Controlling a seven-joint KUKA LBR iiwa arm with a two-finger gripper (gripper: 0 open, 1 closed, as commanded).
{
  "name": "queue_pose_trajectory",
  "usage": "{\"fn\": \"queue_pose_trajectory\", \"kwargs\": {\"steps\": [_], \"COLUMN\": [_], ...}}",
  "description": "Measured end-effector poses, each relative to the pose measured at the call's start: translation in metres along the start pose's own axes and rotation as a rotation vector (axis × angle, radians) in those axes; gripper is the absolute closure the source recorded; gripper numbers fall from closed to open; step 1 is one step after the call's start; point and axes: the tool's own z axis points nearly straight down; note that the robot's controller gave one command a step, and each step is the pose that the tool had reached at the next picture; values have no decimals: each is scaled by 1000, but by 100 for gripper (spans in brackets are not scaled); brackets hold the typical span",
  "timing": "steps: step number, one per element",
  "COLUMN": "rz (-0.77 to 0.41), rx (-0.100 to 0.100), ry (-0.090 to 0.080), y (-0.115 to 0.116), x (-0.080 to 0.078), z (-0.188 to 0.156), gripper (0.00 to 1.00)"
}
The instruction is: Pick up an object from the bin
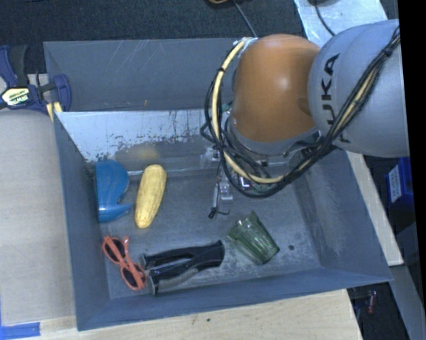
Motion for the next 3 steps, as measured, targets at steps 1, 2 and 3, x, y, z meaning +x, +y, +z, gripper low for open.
{"fn": "queue_pose_trajectory", "kwargs": {"steps": [1, 2, 3], "rz": [14, -50, -71], "rx": [2, -4, -6], "ry": [22, 6, 2], "y": [-43, -58, -33], "x": [28, 31, 54], "z": [69, 54, 131], "gripper": [0, 0, 100]}}
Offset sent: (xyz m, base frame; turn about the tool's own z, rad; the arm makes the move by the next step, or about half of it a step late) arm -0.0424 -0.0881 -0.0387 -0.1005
